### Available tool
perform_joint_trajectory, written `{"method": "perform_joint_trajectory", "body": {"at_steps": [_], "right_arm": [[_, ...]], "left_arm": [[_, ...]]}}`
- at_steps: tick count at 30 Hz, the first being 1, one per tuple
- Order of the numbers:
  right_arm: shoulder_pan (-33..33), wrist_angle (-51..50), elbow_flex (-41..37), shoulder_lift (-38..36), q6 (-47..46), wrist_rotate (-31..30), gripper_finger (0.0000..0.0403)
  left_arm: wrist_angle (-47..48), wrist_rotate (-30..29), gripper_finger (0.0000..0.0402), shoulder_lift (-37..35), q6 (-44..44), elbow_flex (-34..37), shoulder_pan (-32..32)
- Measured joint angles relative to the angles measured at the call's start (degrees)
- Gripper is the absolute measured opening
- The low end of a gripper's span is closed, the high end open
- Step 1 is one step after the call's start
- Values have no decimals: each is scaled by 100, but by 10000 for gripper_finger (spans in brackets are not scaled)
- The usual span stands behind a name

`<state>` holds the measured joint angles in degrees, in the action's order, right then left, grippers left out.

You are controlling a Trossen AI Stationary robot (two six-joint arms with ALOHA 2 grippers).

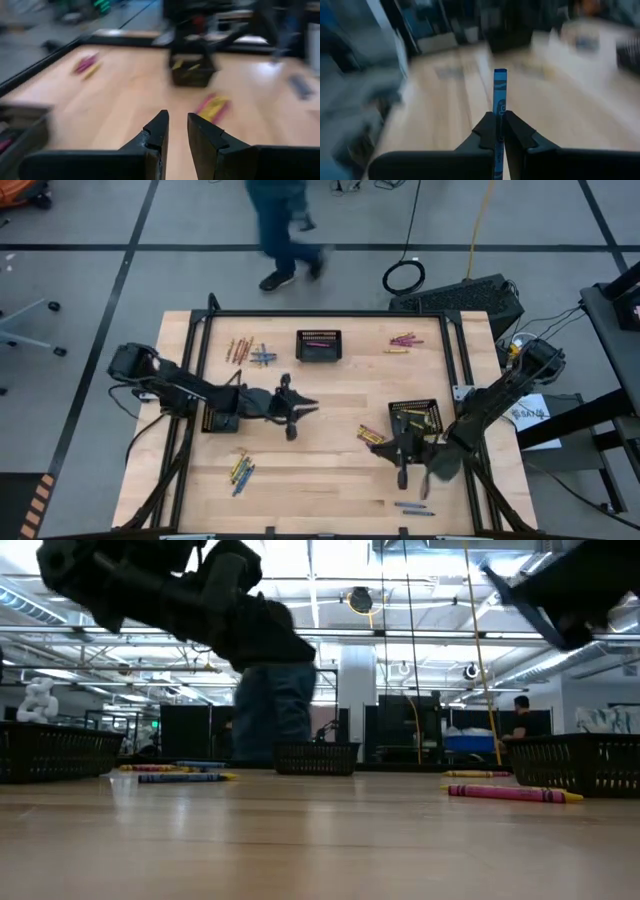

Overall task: Sort crayons
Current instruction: Put the blue crayon into the bottom left black bin

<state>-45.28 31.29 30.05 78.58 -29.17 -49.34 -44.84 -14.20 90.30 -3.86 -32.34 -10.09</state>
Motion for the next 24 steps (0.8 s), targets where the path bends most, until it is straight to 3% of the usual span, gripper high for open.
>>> {"method": "perform_joint_trajectory", "body": {"at_steps": [3,7,15,24], "right_arm": [[188,2110,-286,140,1456,51,0],[518,3257,-279,300,2632,700,0],[1029,3403,-172,642,2842,1203,0],[1225,3361,-167,753,2880,1213,0]], "left_arm": [[-913,712,70,554,583,-73,-24],[-1139,1280,70,1229,1454,-402,-22],[-1180,1469,82,1696,1606,-1170,-13],[-1178,2691,192,1696,903,-1588,135]]}}
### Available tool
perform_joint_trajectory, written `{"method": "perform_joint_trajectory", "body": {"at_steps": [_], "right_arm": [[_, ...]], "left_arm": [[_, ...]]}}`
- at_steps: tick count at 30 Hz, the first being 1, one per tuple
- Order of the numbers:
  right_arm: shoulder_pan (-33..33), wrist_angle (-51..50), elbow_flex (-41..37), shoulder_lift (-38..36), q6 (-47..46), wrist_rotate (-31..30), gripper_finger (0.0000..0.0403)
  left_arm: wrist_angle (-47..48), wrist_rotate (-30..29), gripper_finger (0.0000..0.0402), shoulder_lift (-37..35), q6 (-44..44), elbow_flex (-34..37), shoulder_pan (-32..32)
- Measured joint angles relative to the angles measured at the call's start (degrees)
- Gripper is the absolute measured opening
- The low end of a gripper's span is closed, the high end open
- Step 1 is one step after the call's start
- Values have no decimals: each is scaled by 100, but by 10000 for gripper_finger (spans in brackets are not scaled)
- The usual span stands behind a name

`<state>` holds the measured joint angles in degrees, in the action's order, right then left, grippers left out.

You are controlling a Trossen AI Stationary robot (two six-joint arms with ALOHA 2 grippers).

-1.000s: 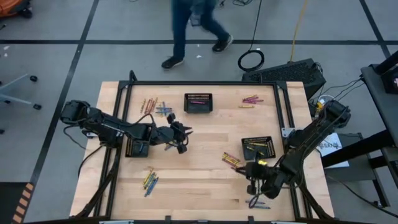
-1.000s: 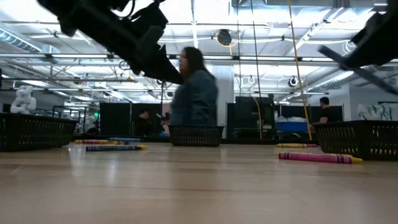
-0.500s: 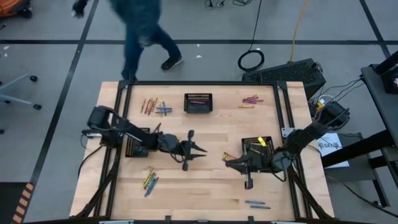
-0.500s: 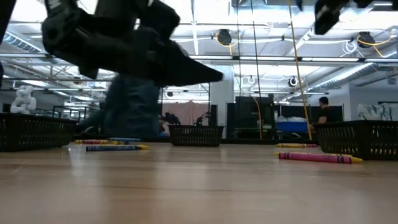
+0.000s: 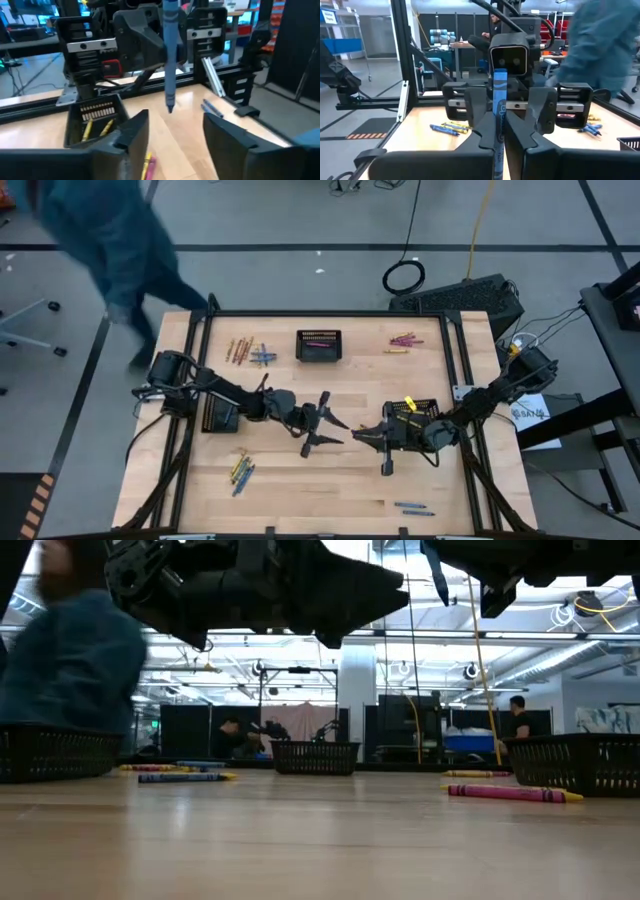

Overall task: Sort crayons
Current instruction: Put the blue crayon into the bottom left black bin

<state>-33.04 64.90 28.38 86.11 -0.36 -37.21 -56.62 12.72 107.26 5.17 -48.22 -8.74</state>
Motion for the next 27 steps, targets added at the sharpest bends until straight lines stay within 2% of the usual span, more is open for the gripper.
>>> {"method": "perform_joint_trajectory", "body": {"at_steps": [5,12,17,21,27], "right_arm": [[37,2,0,0,92,-13,0],[71,0,0,0,109,-15,0],[77,47,5,0,149,-17,0],[77,92,7,-2,189,-20,0],[77,90,7,-2,177,-20,0]], "left_arm": [[1,-192,224,2,-195,-220,-11],[9,-359,226,7,-291,-450,-49],[35,-379,225,358,-326,-692,-91],[10,-375,207,506,-296,-777,-141],[-154,-379,148,516,-300,-777,-126]]}}
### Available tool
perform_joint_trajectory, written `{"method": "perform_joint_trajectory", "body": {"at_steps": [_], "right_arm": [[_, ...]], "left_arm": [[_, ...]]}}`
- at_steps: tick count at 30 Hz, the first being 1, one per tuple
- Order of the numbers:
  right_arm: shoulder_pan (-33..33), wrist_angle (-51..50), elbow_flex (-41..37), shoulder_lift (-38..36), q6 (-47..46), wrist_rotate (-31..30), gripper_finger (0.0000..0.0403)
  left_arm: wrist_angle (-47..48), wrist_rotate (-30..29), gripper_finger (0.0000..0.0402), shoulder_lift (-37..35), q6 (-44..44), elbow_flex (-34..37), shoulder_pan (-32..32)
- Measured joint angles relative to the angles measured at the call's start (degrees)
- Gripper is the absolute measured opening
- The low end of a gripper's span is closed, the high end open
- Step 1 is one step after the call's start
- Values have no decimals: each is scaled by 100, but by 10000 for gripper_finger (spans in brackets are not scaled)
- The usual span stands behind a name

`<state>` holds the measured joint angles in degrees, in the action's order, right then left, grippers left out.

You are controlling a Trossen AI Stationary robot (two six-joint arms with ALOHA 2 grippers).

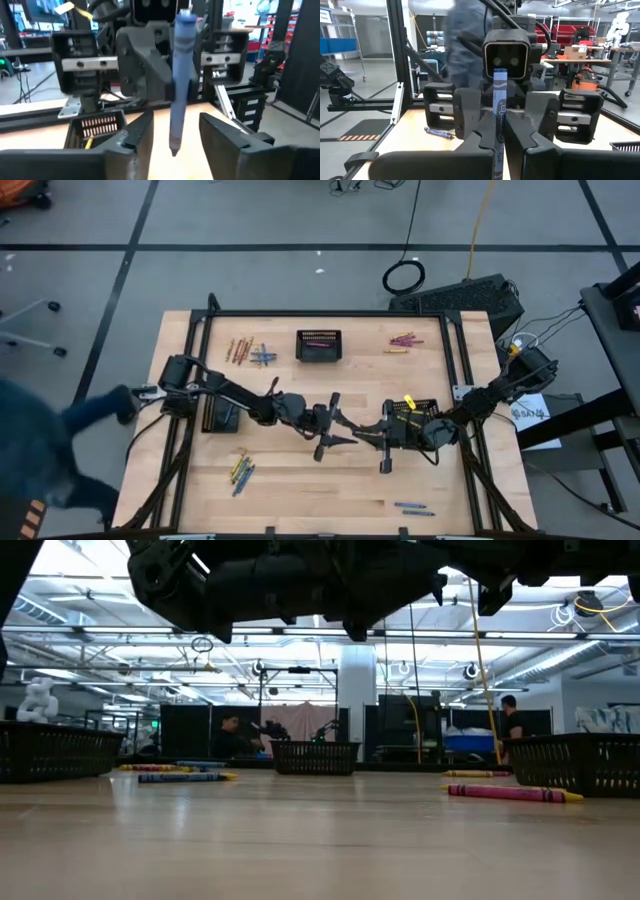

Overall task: Sort crayons
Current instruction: Put the blue crayon into the bottom left black bin

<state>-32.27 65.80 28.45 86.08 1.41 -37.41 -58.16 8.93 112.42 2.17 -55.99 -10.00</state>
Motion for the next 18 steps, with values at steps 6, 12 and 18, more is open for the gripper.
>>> {"method": "perform_joint_trajectory", "body": {"at_steps": [6,12,18], "right_arm": [[0,-2,0,0,13,0,0],[0,-2,0,-2,-75,8,9],[-4,-4,-2,-27,-50,20,41]], "left_arm": [[-68,0,90,0,-4,0,-4],[-83,2,41,0,-13,0,-4],[241,10,10,-11,1,-2,-13]]}}
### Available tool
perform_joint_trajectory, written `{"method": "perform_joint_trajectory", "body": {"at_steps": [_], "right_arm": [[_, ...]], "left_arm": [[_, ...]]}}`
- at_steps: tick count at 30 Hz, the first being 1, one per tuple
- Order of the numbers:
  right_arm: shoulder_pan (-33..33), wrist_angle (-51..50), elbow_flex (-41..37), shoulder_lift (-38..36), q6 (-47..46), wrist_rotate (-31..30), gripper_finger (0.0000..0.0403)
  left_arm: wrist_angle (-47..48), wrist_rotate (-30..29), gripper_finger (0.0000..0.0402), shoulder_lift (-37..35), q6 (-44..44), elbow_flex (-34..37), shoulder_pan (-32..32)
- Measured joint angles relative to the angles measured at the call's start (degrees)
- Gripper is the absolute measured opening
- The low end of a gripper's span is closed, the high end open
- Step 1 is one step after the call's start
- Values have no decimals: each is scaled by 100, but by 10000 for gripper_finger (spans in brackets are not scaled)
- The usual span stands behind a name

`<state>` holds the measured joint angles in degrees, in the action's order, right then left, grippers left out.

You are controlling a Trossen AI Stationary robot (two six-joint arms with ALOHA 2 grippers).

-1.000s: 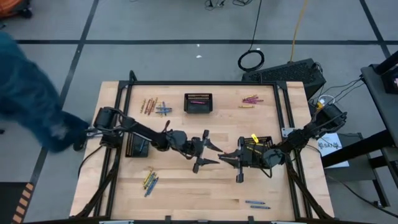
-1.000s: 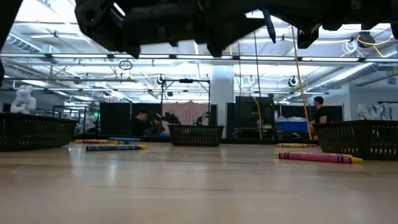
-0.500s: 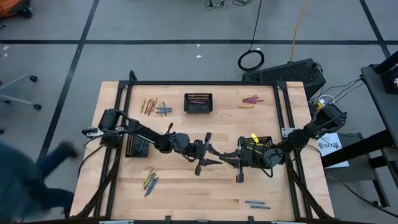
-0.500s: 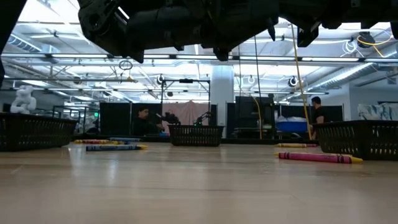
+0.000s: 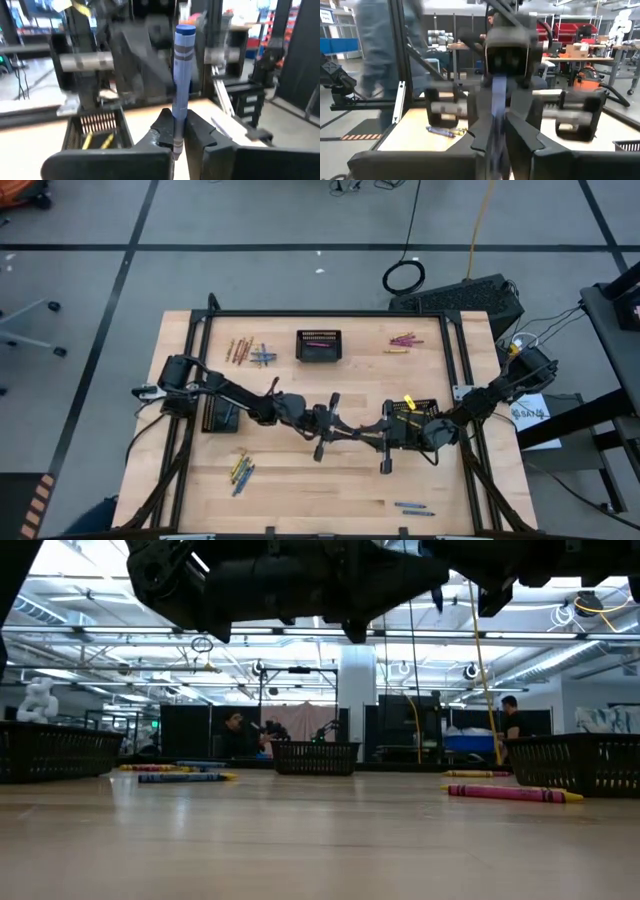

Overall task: Sort crayons
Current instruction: Put the blue crayon into the bottom left black bin

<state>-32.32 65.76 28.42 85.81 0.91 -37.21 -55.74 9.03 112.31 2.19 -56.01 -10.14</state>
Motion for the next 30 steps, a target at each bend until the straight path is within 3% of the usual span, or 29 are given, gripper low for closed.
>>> {"method": "perform_joint_trajectory", "body": {"at_steps": [3,7,18,26,30], "right_arm": [[-4,126,0,-136,115,-2,66],[-11,174,0,-436,446,-22,94],[-17,-404,0,-664,872,-22,114],[-15,-542,0,-664,892,-22,114],[-15,-637,0,-664,902,-22,114]], "left_arm": [[515,-12,9,-69,-21,4,-28],[1561,-520,10,-384,11,4,-73],[5365,-2845,10,-2054,98,2,-76],[7676,-4155,10,-3419,-955,4,-65],[8961,-4470,10,-4099,-1886,4,-32]]}}
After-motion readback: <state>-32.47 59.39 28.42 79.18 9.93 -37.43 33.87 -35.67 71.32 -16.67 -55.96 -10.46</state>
